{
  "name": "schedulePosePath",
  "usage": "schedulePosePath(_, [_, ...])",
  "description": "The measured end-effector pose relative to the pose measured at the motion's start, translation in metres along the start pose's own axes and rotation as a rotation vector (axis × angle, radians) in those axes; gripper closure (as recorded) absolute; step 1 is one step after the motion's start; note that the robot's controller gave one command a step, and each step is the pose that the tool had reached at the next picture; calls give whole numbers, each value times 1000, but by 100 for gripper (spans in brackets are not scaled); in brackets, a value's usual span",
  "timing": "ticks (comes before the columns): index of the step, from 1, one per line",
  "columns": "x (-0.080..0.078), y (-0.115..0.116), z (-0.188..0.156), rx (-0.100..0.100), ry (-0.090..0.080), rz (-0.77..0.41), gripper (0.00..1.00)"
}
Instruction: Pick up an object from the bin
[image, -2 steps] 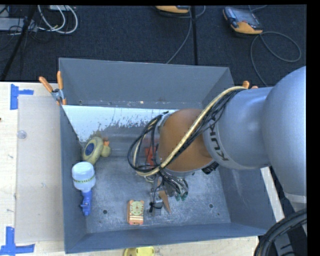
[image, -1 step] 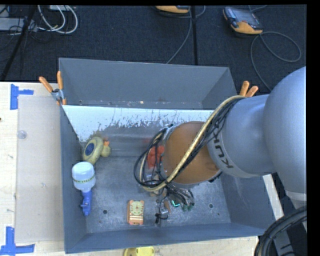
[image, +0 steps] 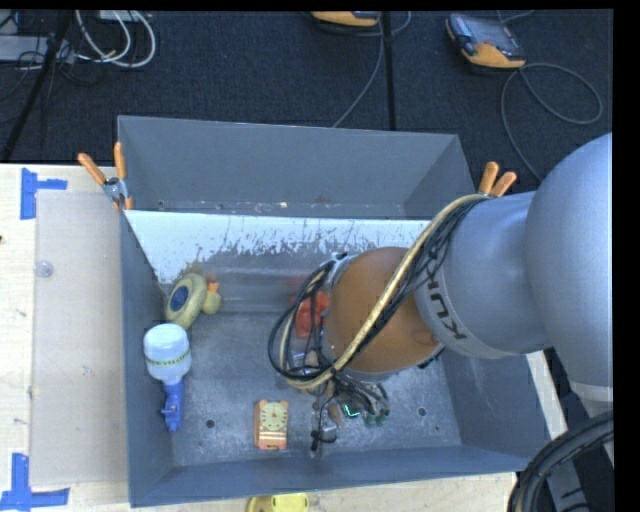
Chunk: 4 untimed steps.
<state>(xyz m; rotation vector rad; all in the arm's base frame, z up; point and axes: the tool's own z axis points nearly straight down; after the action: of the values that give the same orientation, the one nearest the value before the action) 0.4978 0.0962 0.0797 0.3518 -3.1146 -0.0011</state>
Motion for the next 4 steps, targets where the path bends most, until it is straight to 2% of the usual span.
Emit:
schedulePosePath(1, [-14, 15, 0, 1, -1, 2, 0])
schedulePosePath(2, [-17, 32, -2, 0, 0, 5, 0])
schedulePosePath(3, [-7, 46, 7, 1, 3, 84, 100])
schedulePosePath(4, [-7, 46, 7, 1, 3, 85, 100])
